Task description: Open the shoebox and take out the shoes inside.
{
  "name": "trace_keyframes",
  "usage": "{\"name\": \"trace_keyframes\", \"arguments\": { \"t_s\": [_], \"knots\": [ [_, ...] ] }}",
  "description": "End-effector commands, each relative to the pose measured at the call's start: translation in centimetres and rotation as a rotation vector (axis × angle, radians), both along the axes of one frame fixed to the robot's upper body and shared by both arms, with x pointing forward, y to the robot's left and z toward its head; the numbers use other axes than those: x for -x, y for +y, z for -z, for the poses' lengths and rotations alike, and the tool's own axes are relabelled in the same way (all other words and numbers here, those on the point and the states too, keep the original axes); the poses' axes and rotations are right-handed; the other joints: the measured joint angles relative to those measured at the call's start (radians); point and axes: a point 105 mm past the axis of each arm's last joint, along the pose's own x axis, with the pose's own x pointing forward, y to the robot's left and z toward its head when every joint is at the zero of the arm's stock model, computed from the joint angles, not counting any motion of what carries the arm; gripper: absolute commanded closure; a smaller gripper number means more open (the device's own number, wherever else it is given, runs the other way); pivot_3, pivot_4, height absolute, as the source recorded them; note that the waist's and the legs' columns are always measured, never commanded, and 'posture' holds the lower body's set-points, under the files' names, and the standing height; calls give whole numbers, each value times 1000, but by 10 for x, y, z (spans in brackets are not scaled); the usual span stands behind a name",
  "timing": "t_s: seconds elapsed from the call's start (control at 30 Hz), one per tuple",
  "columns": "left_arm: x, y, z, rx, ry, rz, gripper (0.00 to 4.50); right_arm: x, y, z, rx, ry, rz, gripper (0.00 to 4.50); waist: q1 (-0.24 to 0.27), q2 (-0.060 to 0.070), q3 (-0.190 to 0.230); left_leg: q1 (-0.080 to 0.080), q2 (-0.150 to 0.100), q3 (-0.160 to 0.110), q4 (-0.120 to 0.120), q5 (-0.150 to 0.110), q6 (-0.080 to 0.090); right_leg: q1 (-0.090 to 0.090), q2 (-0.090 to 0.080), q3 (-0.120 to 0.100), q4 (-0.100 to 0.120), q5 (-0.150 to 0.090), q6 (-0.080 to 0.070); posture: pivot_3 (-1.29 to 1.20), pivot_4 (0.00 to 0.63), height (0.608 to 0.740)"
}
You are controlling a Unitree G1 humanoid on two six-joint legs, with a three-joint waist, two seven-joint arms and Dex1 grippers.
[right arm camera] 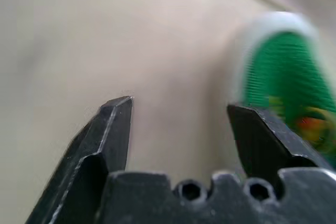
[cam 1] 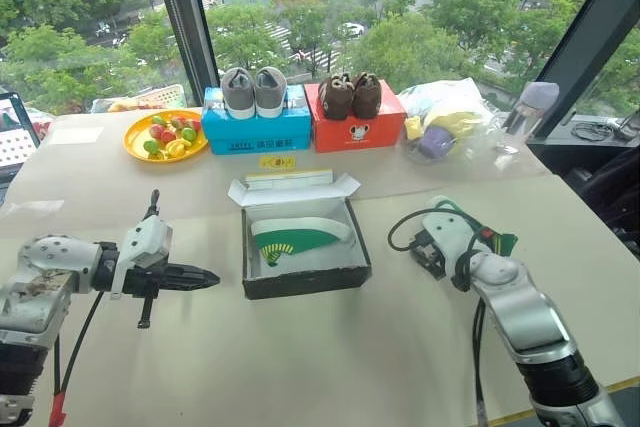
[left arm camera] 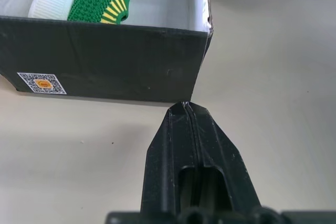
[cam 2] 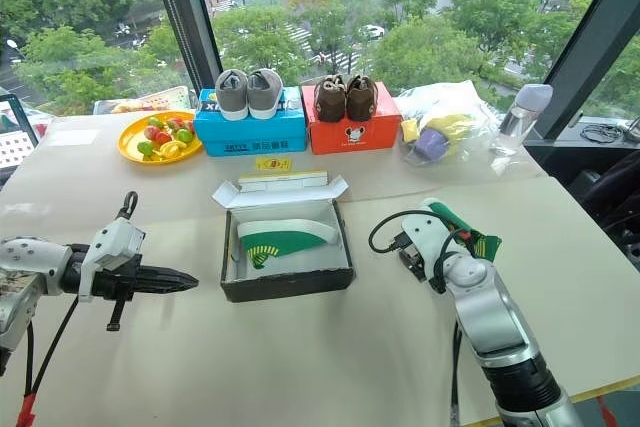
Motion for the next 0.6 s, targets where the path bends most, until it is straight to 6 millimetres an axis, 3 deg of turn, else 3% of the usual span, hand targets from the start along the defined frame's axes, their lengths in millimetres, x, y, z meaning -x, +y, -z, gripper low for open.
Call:
{"name": "trace_keyframes", "arguments": {
  "t_s": [0.03,0.17,0.27,0.3,0.43,0.6],
  "knots": [
    [-3,-1,-5,4,-23,8,4500,2,1,-70,-119,-131,-81,980,5,2,1,0,0,0,0,0,0,0,0,0,0,0,-1,0,150,731],
    [-4,-3,-5,7,-28,10,4500,10,41,-150,-203,-296,-384,980,7,3,3,0,0,1,0,0,0,-1,0,1,0,2,-2,0,150,731],
    [-6,-4,-4,7,-30,11,4500,12,74,-166,-189,-318,-570,980,13,3,2,1,0,-1,-2,0,0,-1,2,-2,0,1,-4,0,150,731],
    [-6,-5,-4,8,-31,12,4500,7,83,-162,-194,-297,-598,980,15,3,2,1,0,-1,-2,0,0,-1,3,-3,0,0,-5,0,150,731],
    [-6,-6,-5,11,-32,14,4500,-9,110,-127,-121,-190,-705,66,15,3,2,0,-1,1,-3,0,0,-1,1,-2,0,0,-5,0,150,731],
    [-3,-4,-4,11,-31,3,4500,-26,112,-99,-20,-149,-732,66,22,3,2,-6,-2,2,1,-1,1,-4,-1,-2,-2,1,-3,0,150,731]
  ]
}}
